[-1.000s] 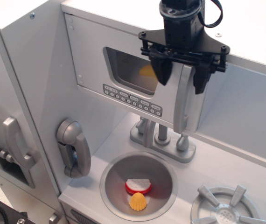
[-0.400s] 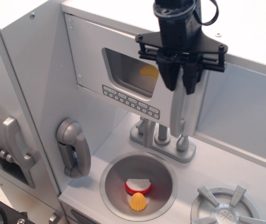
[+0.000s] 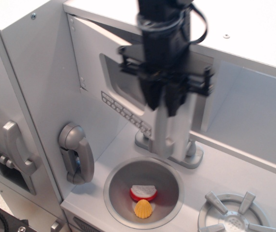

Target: Open microwave

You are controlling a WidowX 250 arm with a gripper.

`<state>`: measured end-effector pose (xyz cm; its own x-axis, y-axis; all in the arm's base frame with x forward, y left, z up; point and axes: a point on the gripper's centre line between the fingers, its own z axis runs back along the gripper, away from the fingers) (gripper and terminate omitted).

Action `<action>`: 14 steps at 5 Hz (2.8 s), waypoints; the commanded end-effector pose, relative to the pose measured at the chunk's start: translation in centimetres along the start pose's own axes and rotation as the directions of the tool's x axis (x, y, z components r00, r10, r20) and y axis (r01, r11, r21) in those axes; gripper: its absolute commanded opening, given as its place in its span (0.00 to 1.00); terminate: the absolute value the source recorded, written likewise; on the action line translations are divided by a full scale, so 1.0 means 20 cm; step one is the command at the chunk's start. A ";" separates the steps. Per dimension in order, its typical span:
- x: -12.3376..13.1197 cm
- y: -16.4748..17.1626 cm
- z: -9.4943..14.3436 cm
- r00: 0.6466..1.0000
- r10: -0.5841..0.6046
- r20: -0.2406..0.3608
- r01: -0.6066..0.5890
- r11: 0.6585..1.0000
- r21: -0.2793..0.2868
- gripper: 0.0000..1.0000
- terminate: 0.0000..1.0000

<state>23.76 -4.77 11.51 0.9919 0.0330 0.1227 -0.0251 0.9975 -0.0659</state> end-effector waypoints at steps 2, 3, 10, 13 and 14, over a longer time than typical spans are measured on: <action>-0.09 -0.13 0.11 0.968 -0.117 -0.222 0.133 0.989 0.058 1.00 0.00; -0.07 -0.35 0.07 0.940 -0.131 -0.316 0.135 0.991 -0.009 1.00 0.00; 0.34 -0.18 0.06 0.990 -0.004 0.144 0.010 0.999 -0.038 1.00 0.00; 0.03 0.17 0.12 0.998 -0.055 0.000 0.055 0.997 -0.061 1.00 0.00; -0.06 0.29 0.14 0.998 -0.070 -0.004 0.070 0.996 -0.048 1.00 0.00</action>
<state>21.33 0.72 11.76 0.9948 -0.0461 0.0911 0.0561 0.9924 -0.1093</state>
